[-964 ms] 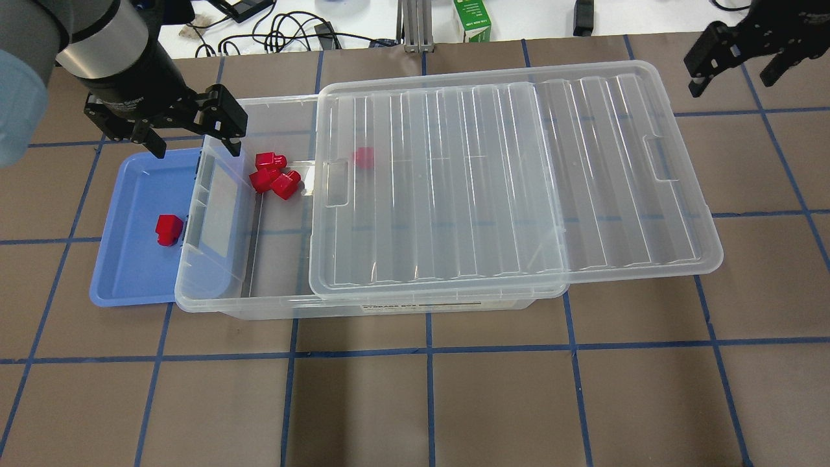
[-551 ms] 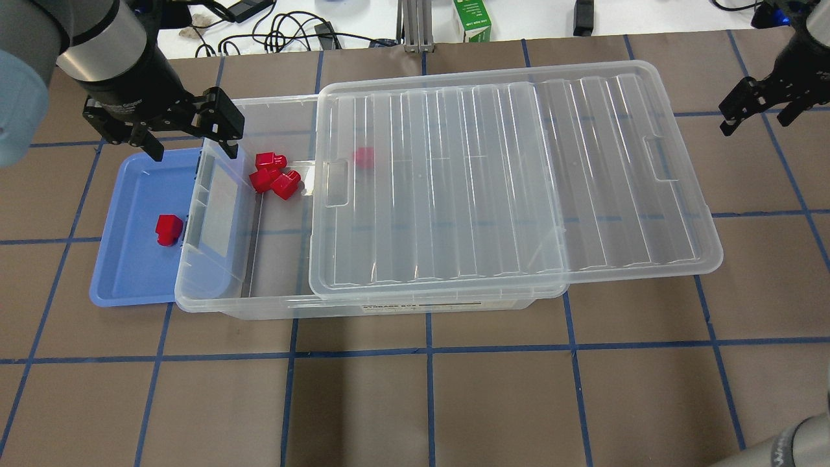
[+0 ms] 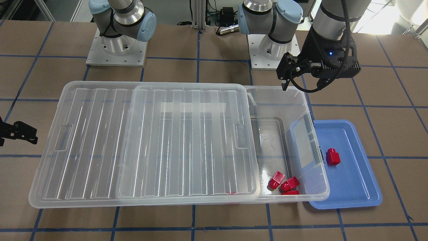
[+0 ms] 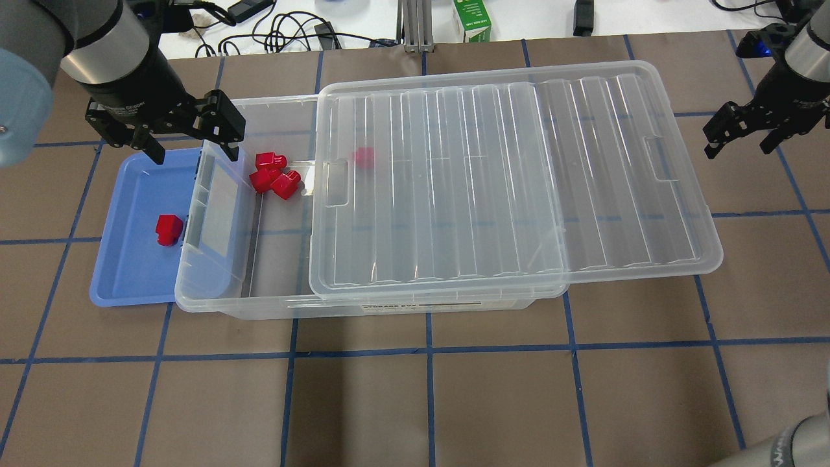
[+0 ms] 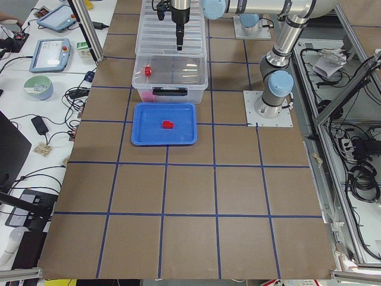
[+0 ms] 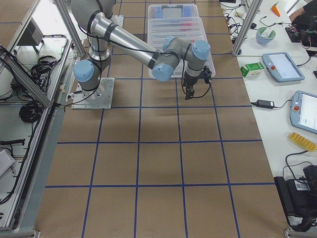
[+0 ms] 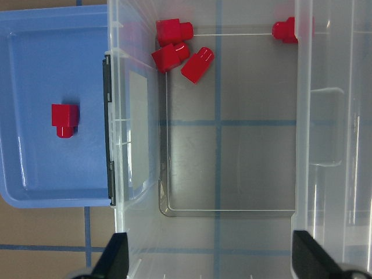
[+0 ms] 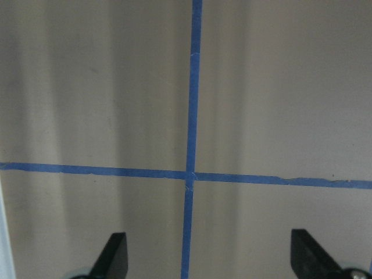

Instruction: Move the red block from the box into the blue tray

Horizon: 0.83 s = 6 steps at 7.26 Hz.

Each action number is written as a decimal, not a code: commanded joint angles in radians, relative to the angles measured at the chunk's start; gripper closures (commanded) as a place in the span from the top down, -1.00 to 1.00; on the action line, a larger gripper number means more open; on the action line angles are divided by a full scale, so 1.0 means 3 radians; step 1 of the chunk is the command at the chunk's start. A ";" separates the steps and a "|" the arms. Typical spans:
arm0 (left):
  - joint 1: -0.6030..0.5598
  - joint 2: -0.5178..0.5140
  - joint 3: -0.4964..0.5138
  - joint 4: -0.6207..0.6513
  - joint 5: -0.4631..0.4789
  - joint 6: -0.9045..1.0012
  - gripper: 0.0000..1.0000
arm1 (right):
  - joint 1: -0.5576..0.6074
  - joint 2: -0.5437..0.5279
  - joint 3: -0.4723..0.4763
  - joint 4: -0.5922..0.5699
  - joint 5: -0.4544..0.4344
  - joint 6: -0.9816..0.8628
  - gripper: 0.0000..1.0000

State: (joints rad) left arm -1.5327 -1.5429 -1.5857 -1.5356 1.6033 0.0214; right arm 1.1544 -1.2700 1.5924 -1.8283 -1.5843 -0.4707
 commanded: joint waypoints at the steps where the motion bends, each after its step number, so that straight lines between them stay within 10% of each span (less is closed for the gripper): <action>1: -0.0004 0.0024 -0.0007 -0.0005 0.0009 -0.0005 1.00 | 0.0196 -0.0016 0.0005 -0.0016 0.0004 0.0218 1.00; 6: 0.0001 0.0004 -0.0012 0.0000 -0.0011 -0.0005 1.00 | 0.0487 -0.0016 0.0005 -0.0016 0.0004 0.0576 1.00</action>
State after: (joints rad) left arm -1.5332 -1.5412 -1.5882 -1.5355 1.6004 0.0204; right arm 1.2677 -1.2736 1.5950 -1.8331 -1.5835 -0.3443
